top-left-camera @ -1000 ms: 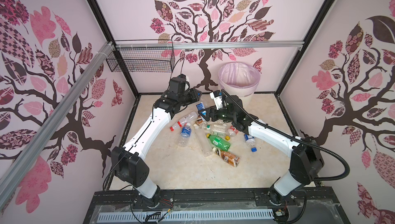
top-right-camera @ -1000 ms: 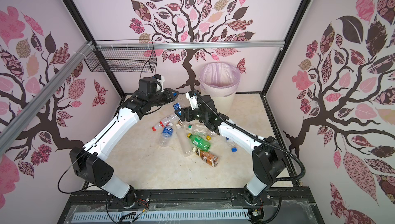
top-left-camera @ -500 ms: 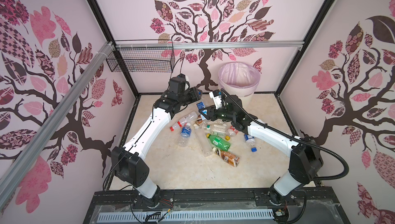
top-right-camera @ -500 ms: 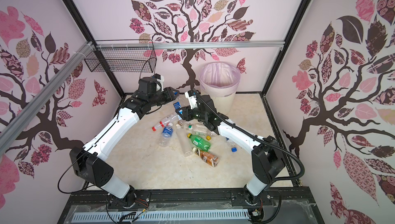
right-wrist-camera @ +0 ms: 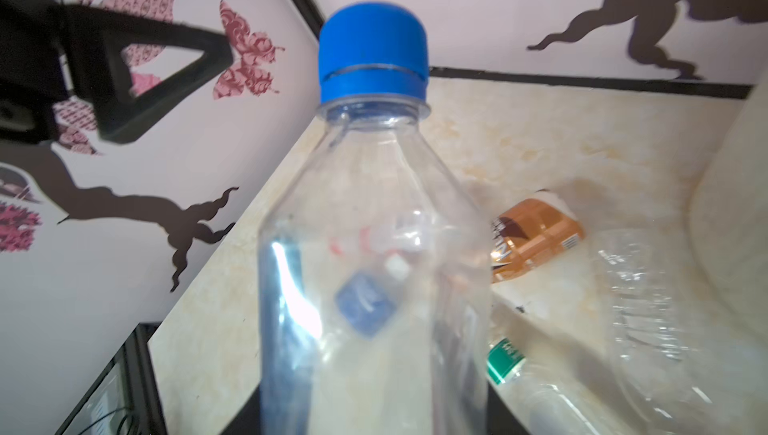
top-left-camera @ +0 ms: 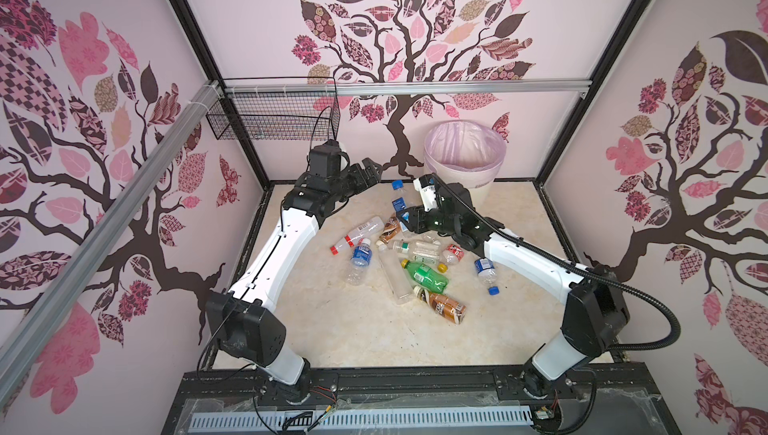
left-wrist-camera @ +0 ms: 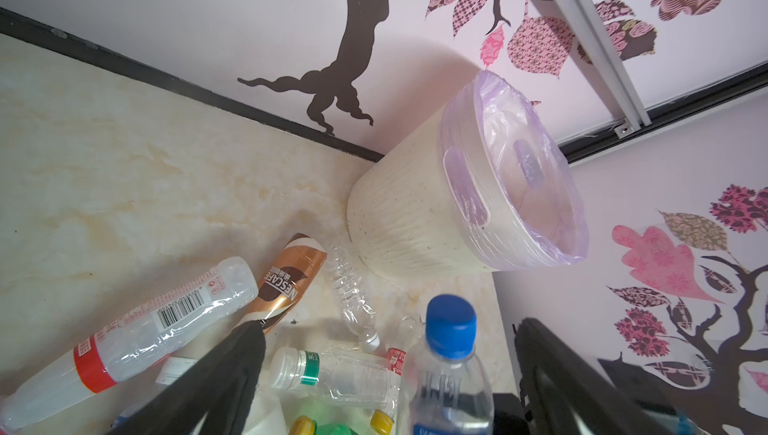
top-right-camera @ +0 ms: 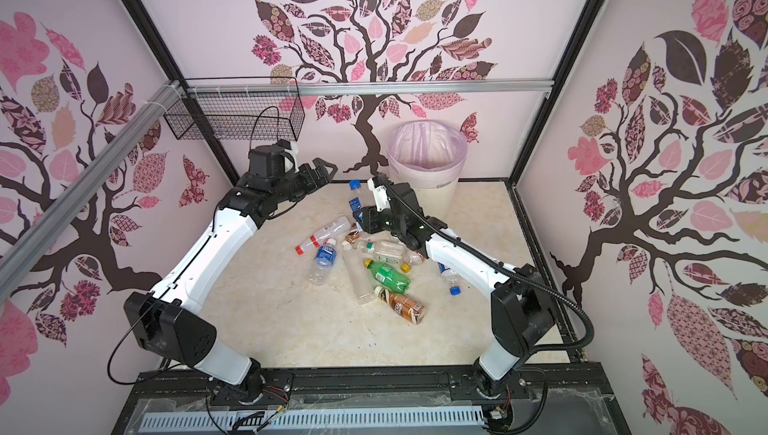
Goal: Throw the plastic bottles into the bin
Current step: 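Raise the water bottle with the right gripper over the bin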
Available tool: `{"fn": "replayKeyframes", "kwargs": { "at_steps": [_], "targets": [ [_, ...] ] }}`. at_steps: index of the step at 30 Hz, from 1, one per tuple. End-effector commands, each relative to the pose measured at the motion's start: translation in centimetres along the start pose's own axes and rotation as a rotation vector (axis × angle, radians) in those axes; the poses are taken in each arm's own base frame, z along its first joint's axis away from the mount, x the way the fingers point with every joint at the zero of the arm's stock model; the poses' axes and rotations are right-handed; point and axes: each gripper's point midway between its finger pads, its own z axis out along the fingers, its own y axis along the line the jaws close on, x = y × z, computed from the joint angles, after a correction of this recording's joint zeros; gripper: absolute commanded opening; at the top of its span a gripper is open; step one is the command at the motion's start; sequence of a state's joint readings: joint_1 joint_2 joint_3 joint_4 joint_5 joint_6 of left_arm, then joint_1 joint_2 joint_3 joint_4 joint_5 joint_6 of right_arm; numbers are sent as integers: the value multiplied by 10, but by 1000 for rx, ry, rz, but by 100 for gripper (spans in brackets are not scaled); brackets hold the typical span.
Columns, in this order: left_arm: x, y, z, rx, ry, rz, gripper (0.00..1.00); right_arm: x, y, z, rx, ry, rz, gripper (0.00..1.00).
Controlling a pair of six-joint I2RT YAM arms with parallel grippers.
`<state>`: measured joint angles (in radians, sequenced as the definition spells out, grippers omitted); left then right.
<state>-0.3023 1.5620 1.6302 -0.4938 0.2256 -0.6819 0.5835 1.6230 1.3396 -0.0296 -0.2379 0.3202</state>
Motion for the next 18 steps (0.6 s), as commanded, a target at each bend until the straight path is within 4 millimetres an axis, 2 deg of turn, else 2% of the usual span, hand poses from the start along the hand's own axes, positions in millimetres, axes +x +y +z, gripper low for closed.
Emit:
{"fn": "replayKeyframes", "kwargs": {
  "at_steps": [1, 5, 10, 14, 16, 18],
  "targets": [
    [-8, -28, -18, 105, -26, 51, 98, -73, -6, -41, 105, -154, -62, 46],
    [1, -61, -21, 193, -15, 128, 98, -138, -9, -87, 224, -297, -142, 46],
    [12, -114, -32, 277, -45, 286, 98, -225, 8, -177, 400, -560, -261, 47],
    [17, -145, -42, 332, -68, 369, 98, -271, 32, -238, 452, -726, -310, 48],
    [19, -152, -46, 338, -83, 397, 98, -287, 41, -262, 472, -793, -328, 48],
    [19, -155, -48, 341, -94, 412, 98, -297, 46, -276, 492, -839, -345, 48]
  ]
}}
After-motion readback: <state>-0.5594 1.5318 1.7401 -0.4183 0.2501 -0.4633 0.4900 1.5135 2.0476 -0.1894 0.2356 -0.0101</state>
